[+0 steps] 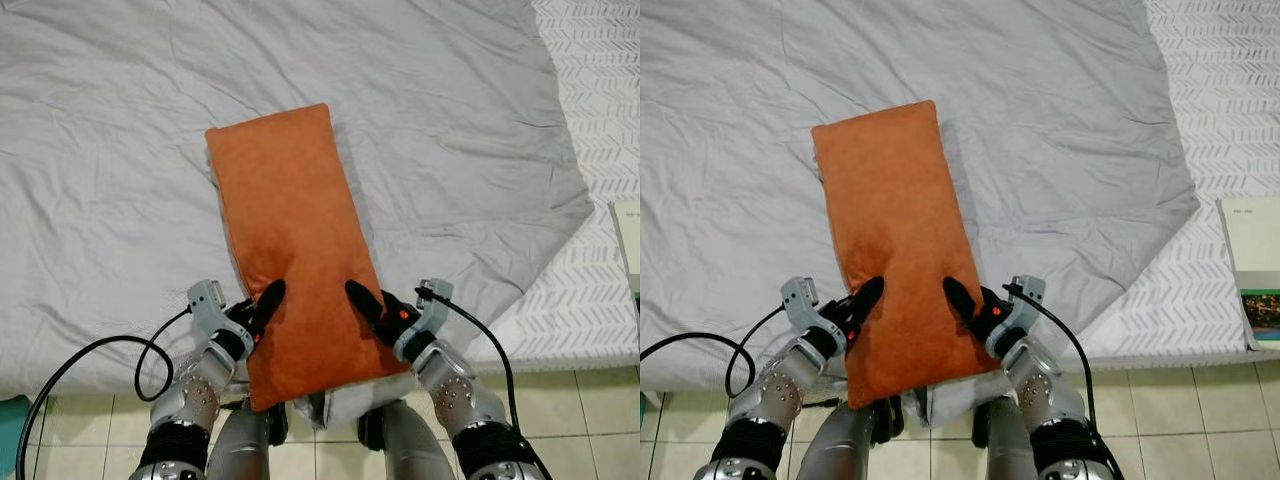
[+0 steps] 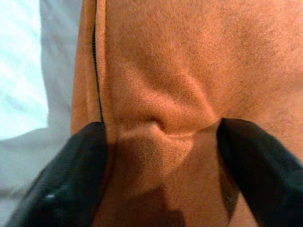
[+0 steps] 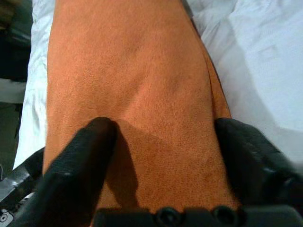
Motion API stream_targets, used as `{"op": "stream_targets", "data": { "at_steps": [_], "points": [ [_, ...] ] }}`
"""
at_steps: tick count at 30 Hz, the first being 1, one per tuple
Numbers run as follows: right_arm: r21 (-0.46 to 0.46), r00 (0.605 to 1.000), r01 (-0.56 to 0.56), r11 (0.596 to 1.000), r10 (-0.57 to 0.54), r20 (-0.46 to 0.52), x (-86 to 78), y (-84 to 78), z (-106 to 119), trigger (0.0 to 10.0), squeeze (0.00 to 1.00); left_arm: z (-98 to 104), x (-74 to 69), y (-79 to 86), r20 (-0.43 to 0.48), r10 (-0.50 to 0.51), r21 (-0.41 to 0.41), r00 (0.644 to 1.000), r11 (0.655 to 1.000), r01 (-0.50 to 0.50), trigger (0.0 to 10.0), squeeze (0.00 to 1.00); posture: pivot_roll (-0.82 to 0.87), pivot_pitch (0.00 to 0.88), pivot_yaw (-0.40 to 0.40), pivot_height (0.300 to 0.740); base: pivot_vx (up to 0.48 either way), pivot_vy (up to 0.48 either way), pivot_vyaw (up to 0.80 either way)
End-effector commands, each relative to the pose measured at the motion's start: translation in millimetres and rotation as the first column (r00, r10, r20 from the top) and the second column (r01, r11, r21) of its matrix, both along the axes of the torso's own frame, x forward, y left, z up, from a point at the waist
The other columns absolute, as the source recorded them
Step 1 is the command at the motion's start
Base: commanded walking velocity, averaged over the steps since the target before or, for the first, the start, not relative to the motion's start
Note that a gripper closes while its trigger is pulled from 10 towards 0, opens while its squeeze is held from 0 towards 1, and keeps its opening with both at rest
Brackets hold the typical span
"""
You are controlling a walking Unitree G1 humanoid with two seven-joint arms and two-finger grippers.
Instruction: Clean up the room
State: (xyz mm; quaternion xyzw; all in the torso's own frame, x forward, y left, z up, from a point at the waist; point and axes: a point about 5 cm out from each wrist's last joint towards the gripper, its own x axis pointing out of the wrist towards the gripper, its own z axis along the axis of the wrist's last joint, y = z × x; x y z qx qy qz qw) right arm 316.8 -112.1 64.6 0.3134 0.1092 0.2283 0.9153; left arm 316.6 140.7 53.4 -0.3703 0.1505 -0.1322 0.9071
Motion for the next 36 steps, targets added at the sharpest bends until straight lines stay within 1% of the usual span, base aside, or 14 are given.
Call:
{"op": "stream_targets", "data": {
  "at_steps": [1,6,11,20,21,23,24,27,28,29,30,31,35,36],
  "points": [
    [0.005,0.994,-0.061,0.998,0.062,-0.094,-17.6,16.8,-23.1,0.0,0.0,-41.1,-26.3,-17.8,-0.196,-0.059,0.012,0.979,0.998,0.063,0.0,0.0,0.01,0.56,-0.024,0.74,0.0,0.0,0.0],
    [-0.007,0.991,-0.063,0.998,0.062,-0.118,-22.3,17.7,-29.5,0.0,0.0,-47.5,-30.6,-10.8,-0.225,-0.043,0.062,0.973,0.996,0.058,0.0,0.0,0.02,0.558,-0.027,0.74,0.0,0.0,0.0],
    [-0.04,0.982,-0.082,0.996,0.074,-0.172,-33.0,17.8,-45.3,0.0,0.0,-53.9,-32.6,6.3,-0.244,-0.024,0.159,0.969,0.985,0.065,0.0,0.0,0.02,0.554,-0.03,0.74,0.0,0.0,0.0],
    [-0.042,0.971,-0.077,0.996,0.065,-0.23,-37.7,21.0,-56.6,0.0,0.0,-52.6,-28.4,3.9,-0.212,-0.027,0.213,0.977,0.974,0.073,0.0,0.0,0.03,0.535,-0.033,0.74,0.0,0.0,0.0],
    [-0.046,0.97,-0.07,0.996,0.057,-0.237,-36.4,22.7,-57.7,0.0,0.0,-48.6,-23.5,6.3,-0.177,-0.021,0.254,0.984,0.965,0.066,0.0,0.0,0.03,0.504,-0.032,0.74,0.0,0.0,0.0],
    [-0.052,0.971,-0.059,0.997,0.045,-0.233,-34.4,22.4,-56.2,0.0,0.0,-43.6,-19.4,8.0,-0.147,-0.019,0.271,0.989,0.961,0.059,0.0,0.0,0.03,0.494,-0.033,0.74,0.0,0.0,0.0],
    [-0.081,0.975,-0.038,0.996,0.019,-0.222,-31.2,20.5,-54.5,0.0,0.0,-37.4,-14.7,10.3,-0.108,-0.023,0.303,0.994,0.951,0.055,0.0,0.0,0.02,0.45,-0.031,0.74,0.0,0.0,0.0],
    [-0.169,0.989,0.048,0.984,-0.071,-0.131,-19.0,8.7,-38.4,0.0,0.0,-5.4,-3.1,17.5,0.09,-0.075,0.469,0.993,0.883,0.024,0.0,0.0,0.02,0.365,-0.027,0.74,0.0,0.0,0.0],
    [-0.192,0.99,0.066,0.979,-0.088,-0.108,-16.9,5.9,-35.7,0.0,0.0,-1.1,-2.3,17.7,0.121,-0.091,0.503,0.989,0.864,0.018,0.0,0.0,0.02,0.347,-0.026,0.74,0.0,0.0,0.0],
    [-0.192,0.99,0.066,0.979,-0.088,-0.108,-16.9,5.9,-35.7,0.0,0.0,-1.1,-2.3,17.7,0.121,-0.091,0.503,0.989,0.864,0.018,0.0,0.0,0.02,0.347,-0.026,0.74,0.0,0.0,0.0],
    [-0.241,0.991,0.121,0.963,-0.131,-0.026,-10.9,-3.9,-23.2,0.0,0.0,14.2,-1.1,17.4,0.207,-0.115,0.531,0.972,0.847,-0.013,0.0,0.0,0.01,0.275,-0.02,0.74,0.0,0.0,0.0],
    [-0.241,0.991,0.121,0.963,-0.131,-0.026,-10.9,-3.9,-23.2,0.0,0.0,14.2,-1.1,17.4,0.207,-0.115,0.531,0.972,0.847,-0.013,0.0,0.0,0.01,0.275,-0.02,0.74,0.0,0.0,0.0],
    [-0.306,0.941,0.322,0.896,-0.265,0.212,-0.4,-34.3,18.7,0.0,0.0,57.2,3.4,16.1,0.394,-0.17,0.594,0.903,0.797,-0.108,0.0,0.0,0.02,0.105,-0.013,0.74,0.0,0.0,0.0],
    [-0.306,0.941,0.322,0.896,-0.265,0.212,-0.4,-34.3,18.7,0.0,0.0,57.2,3.4,16.1,0.394,-0.17,0.594,0.903,0.797,-0.108,0.0,0.0,0.02,0.105,-0.013,0.74,0.0,0.0,0.0]
  ]
}}
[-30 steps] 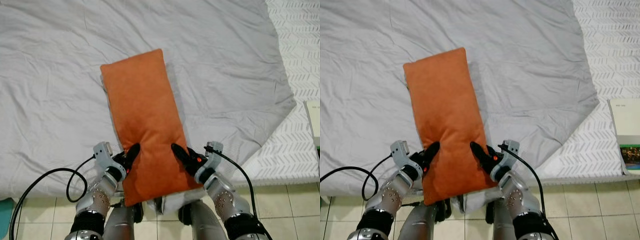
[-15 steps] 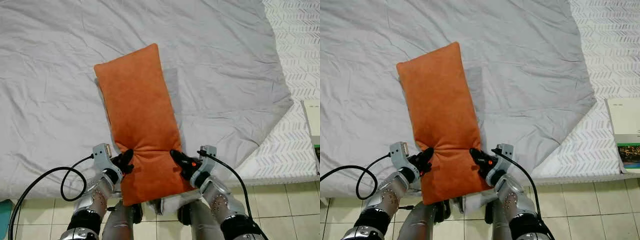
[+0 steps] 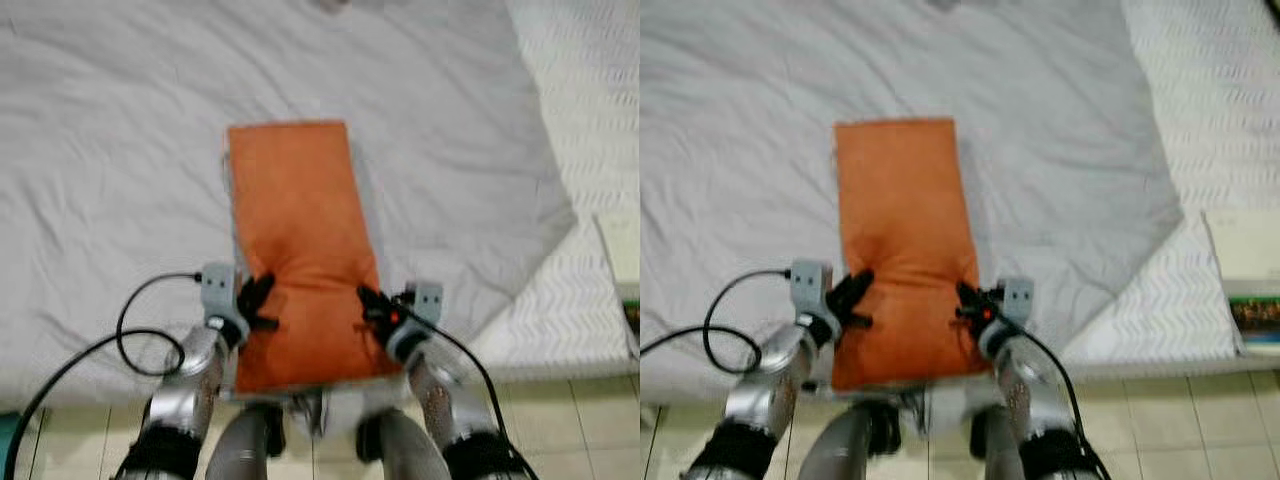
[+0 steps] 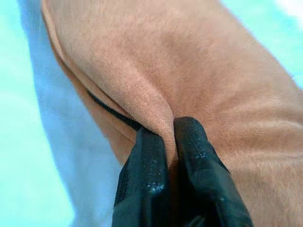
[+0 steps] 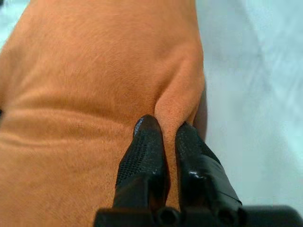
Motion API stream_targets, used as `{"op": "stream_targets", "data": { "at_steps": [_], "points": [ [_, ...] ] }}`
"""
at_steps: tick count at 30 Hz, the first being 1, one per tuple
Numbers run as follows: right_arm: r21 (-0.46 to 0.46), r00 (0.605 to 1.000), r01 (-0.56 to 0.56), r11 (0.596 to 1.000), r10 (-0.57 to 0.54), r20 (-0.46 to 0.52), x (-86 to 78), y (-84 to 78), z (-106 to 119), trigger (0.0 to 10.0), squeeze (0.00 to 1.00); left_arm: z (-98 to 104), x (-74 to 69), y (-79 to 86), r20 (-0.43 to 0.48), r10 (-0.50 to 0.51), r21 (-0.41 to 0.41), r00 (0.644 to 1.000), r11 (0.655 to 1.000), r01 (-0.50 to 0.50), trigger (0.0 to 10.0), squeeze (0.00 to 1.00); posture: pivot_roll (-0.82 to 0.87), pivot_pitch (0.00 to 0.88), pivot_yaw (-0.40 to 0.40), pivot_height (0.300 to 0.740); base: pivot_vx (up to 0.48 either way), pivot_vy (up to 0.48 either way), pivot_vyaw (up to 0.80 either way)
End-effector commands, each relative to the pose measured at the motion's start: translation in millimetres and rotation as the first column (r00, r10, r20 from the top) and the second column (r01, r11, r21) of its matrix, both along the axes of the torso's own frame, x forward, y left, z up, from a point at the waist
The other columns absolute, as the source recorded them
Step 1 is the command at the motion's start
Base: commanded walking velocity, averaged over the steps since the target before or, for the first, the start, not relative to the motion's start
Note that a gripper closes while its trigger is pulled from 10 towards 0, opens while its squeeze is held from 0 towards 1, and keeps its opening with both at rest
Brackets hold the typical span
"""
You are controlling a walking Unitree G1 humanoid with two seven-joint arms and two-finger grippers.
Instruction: Clean up the room
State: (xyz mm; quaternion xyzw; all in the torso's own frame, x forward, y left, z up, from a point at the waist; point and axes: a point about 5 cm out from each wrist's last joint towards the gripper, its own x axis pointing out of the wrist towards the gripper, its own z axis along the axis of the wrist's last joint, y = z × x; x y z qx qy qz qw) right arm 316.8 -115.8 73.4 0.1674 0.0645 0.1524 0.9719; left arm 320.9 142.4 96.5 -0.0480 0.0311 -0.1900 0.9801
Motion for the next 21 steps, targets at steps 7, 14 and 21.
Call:
{"op": "stream_targets", "data": {
  "at_steps": [7,14,21],
  "points": [
    [-0.064,0.922,0.294,0.954,-0.265,0.282,0.1,-53.6,48.6,0.0,0.0,45.0,7.2,7.6,0.231,0.017,0.088,0.973,0.995,-0.039,0.0,0.0,-0.02,0.0,0.018,0.74,0.0,0.0,0.0],
    [-0.141,0.873,0.391,0.91,-0.317,0.371,-16.5,-68.7,62.4,6.2,0.0,50.3,4.6,-0.1,0.265,0.049,0.123,0.963,0.989,-0.084,10.0,0.0,-0.05,0.0,0.028,0.74,0.0,0.0,0.0],
    [-0.241,0.903,0.378,0.894,-0.299,0.308,-25.2,-73.3,37.0,10.0,0.0,15.3,0.4,-11.4,0.156,0.047,0.138,0.987,0.988,-0.068,10.0,0.0,-0.09,0.0,0.041,0.74,0.0,-0.337,0.0]
  ]
}}
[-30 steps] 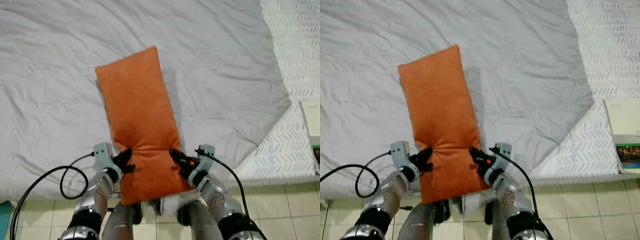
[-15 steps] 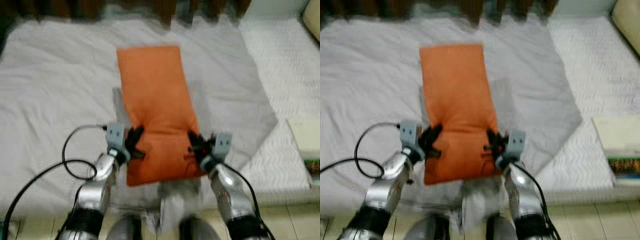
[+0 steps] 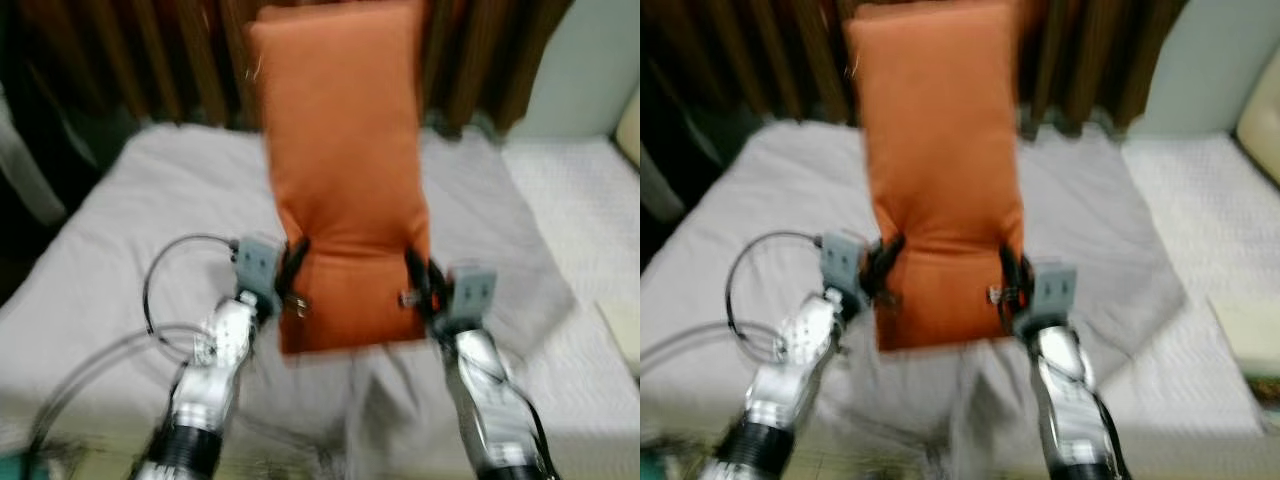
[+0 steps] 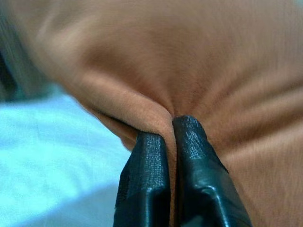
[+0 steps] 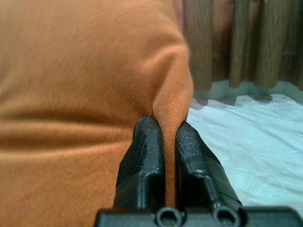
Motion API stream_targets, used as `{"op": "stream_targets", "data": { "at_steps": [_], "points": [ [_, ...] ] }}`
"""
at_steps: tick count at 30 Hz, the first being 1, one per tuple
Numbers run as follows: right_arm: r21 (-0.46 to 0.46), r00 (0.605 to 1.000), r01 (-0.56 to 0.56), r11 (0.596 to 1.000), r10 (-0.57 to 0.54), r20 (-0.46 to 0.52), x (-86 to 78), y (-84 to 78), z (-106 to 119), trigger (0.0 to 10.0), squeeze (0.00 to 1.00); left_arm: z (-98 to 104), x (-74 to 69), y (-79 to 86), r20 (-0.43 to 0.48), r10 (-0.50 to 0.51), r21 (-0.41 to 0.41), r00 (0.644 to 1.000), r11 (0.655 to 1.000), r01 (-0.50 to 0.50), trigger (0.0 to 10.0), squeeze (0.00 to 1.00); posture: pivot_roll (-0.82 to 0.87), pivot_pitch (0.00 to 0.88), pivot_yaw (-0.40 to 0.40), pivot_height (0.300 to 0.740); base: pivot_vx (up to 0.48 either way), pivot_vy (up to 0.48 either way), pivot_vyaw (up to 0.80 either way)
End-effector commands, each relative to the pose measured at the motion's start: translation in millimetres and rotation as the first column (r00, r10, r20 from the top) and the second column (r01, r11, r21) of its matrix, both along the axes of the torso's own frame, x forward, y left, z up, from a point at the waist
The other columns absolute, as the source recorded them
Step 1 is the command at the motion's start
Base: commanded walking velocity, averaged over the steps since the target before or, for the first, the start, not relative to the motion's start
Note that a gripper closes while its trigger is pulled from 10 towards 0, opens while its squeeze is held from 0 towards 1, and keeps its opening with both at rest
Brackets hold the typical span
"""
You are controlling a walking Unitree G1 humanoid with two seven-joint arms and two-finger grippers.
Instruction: Clean up the room
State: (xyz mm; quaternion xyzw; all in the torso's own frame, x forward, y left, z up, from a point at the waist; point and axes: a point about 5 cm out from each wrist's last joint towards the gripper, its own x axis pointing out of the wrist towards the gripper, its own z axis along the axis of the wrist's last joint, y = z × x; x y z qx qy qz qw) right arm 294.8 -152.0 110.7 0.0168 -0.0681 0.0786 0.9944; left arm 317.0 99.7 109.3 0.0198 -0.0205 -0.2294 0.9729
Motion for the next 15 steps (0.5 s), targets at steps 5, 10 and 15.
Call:
{"op": "stream_targets", "data": {
  "at_steps": [5,10,15],
  "points": [
    [-0.026,0.979,0.196,0.98,-0.197,-0.05,-10.4,-43.1,-12.7,10.0,0.0,-13.5,5.0,34.7,-0.024,0.139,0.049,0.99,0.989,-0.138,10.0,0.0,-0.1,0.0,0.043,0.74,0.0,-0.472,0.0],
    [-0.036,0.981,0.185,0.982,-0.186,-0.06,-13.2,-40.4,-16.4,10.0,0.0,-16.7,6.8,33.1,-0.03,0.118,0.073,0.993,0.991,-0.116,10.0,0.0,-0.12,0.0,0.045,0.74,0.0,-0.472,0.0],
    [-0.043,0.984,0.159,0.986,-0.162,-0.069,-13.3,-38.3,-18.4,10.0,0.0,-20.2,6.5,28.1,-0.035,0.12,0.057,0.992,0.991,-0.118,10.0,0.0,-0.13,0.0,0.044,0.74,0.0,-0.472,0.0]
  ]
}}
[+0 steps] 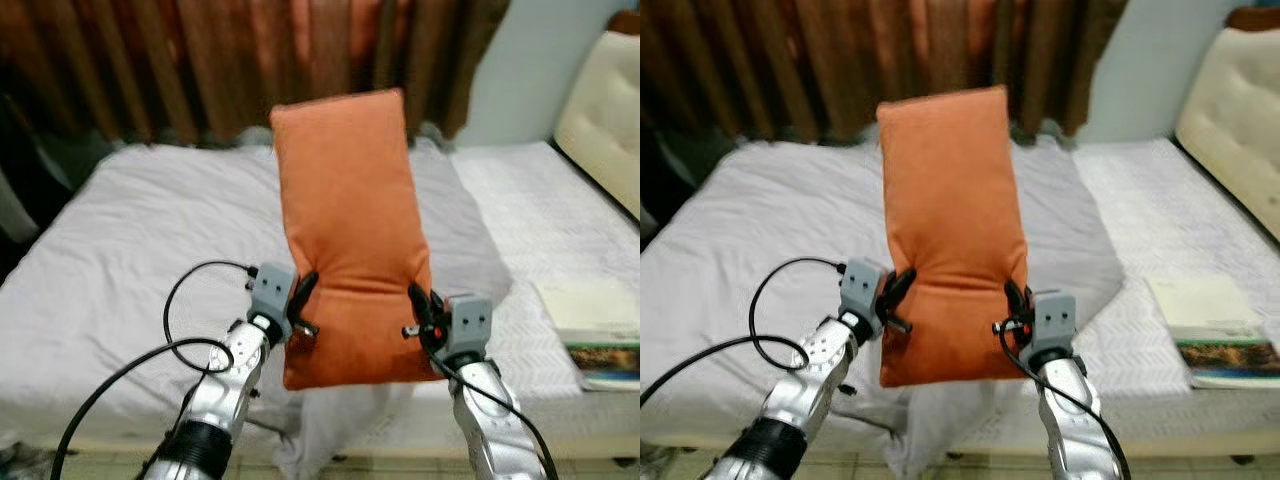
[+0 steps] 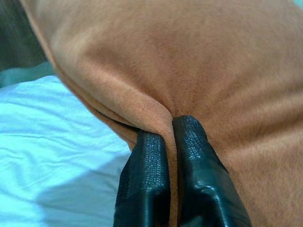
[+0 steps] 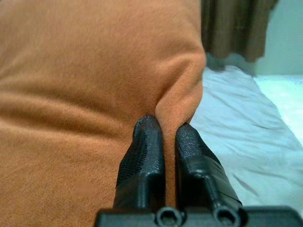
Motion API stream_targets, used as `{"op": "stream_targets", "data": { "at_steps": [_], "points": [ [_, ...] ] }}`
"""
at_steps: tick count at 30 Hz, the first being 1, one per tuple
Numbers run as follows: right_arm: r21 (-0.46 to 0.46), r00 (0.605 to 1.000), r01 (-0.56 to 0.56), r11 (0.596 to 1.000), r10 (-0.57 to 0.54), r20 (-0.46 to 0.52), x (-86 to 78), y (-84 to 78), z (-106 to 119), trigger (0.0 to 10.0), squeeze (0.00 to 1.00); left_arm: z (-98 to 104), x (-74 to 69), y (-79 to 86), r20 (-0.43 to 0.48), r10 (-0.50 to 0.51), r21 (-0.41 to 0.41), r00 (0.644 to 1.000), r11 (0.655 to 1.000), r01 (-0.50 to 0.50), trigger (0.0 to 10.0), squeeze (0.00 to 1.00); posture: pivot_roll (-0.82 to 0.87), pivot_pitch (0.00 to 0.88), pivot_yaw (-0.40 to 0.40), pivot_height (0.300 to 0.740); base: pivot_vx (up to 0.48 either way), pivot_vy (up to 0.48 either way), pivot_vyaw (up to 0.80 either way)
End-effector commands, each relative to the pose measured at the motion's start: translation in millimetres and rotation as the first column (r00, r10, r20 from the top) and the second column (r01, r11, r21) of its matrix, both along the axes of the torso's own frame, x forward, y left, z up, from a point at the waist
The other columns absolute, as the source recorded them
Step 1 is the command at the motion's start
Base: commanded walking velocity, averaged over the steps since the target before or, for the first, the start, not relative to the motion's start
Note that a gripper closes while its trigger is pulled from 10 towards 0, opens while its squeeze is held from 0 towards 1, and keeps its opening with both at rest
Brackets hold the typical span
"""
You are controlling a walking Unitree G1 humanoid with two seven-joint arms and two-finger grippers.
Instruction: Clean up the room
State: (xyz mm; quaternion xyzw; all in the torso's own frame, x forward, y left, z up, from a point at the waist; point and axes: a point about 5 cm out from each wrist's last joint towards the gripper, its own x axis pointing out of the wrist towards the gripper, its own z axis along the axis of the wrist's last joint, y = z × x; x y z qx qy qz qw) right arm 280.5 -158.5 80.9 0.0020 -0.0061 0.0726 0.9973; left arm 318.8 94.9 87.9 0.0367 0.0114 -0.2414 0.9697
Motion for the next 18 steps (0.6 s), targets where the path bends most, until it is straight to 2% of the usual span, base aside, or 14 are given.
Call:
{"op": "stream_targets", "data": {
  "at_steps": [1,11,18],
  "points": [
    [-0.004,0.988,0.147,0.989,-0.147,0.053,1.1,-31.8,11.4,10.0,0.0,1.2,4.6,32.9,0.021,0.141,0.009,0.99,0.99,-0.142,10.0,0.0,-0.13,0.0,0.044,0.74,0.0,-0.472,0.0],
    [-0.006,0.995,0.096,0.995,-0.096,0.016,3.0,-28.7,4.8,10.0,0.0,-10.7,1.6,32.1,-0.006,0.185,0.01,0.983,0.983,-0.185,10.0,0.0,-0.12,0.0,0.027,0.74,0.0,-0.465,0.0],
    [-0.007,0.997,0.074,0.997,-0.074,-0.004,4.7,-26.3,0.4,10.0,0.0,-12.3,4.6,39.0,-0.006,0.208,0.027,0.978,0.978,-0.208,10.0,0.0,-0.11,0.0,0.019,0.74,0.0,-0.46,0.0]
  ]
}}
